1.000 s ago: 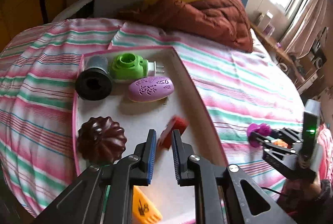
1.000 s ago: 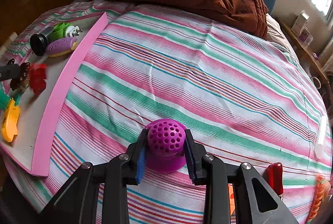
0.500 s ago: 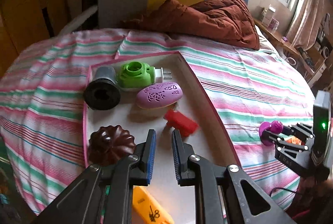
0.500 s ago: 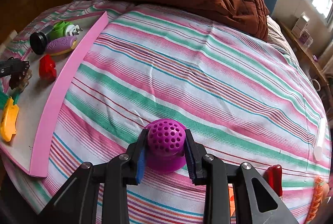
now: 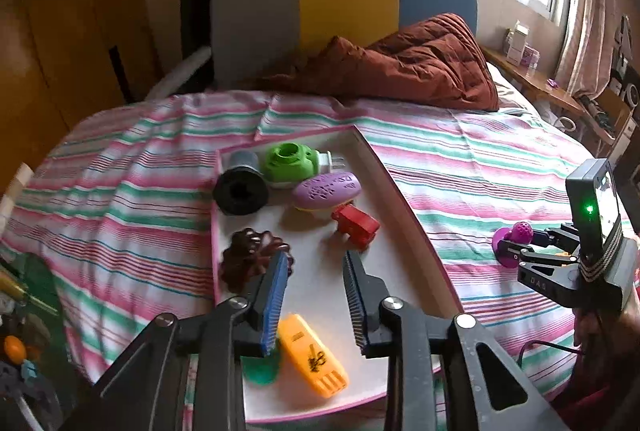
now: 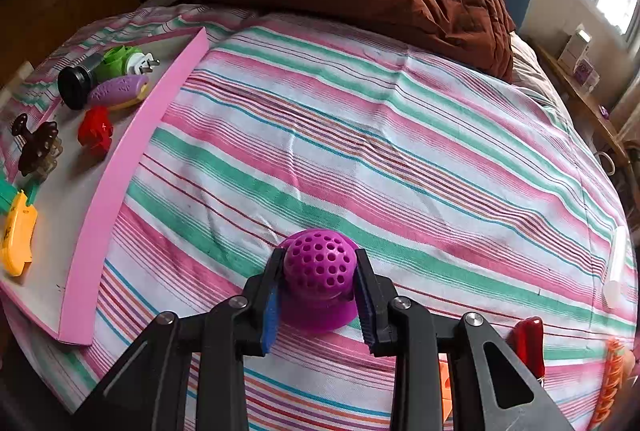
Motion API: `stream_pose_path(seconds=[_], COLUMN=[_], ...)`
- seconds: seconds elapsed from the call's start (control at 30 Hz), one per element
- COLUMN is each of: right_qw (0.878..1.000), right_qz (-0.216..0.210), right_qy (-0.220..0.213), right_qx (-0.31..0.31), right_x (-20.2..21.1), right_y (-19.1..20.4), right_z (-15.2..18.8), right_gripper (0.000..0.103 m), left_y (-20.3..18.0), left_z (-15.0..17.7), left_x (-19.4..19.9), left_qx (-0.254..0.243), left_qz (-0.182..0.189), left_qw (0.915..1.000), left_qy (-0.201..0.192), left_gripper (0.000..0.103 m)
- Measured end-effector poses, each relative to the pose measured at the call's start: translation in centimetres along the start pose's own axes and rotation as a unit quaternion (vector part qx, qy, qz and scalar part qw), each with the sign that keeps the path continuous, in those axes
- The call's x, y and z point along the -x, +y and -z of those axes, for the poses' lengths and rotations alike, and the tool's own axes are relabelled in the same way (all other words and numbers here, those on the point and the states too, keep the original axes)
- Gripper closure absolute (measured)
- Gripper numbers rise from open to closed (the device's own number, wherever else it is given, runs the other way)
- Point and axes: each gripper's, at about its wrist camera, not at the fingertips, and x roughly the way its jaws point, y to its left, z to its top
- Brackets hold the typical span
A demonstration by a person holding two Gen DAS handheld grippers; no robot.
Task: Organize rigid objects
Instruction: 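Carry the magenta cup into the tray and open the right gripper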
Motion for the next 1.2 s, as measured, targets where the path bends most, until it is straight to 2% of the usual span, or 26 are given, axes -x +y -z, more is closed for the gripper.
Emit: stream_pose_path(seconds=[0.23, 0.4, 0.6, 0.8, 0.9, 1.07, 1.2], right_qw=[1.000, 1.000, 0.998, 0.995, 0.991, 0.986, 0.984], right_qz=[-0.007, -0.008, -0.023, -0.067, -0.103, -0.131, -0.146], right_qy=[-0.003, -0.003, -0.043, -0.076, -0.073, -0.067, -0.048], right_qx=[-0.006, -0.019, -0.042, 0.008, 0.045, 0.083, 0.093], right_x=[0.0, 0.1, 3.0, 5.6, 6.0, 5.5, 4.3], right_y=[0.0, -0.1, 0.7, 6.0, 9.9, 14.5, 16.5], right_z=[0.1, 0.2, -1.6, -3.9, -4.7, -5.1, -5.8], right_gripper=[0.070, 0.070, 0.070, 0.071, 0.071, 0.071, 0.071], left_y=[1.2, 2.4, 3.7, 5.2, 5.8, 6.9, 7.7], left_z=[0.7, 1.2, 1.8, 2.3, 2.6, 3.2, 3.7], left_x=[1.4, 1.8, 1.9, 2.0, 2.0, 2.2, 2.3], left_qx=[0.012, 0.027, 0.042, 0.058, 0.061, 0.070, 0.080], left_qz=[-0.030, -0.033, -0.030, -0.036, -0.041, -0.043, -0.043], left_qw=[0.9994, 0.9990, 0.9986, 0.9976, 0.9973, 0.9966, 0.9959], left_qy=[-0.014, -0.013, -0.009, -0.008, -0.008, -0.008, -0.006], left_gripper=[0.071, 0.071, 0.071, 0.071, 0.071, 0.071, 0.071])
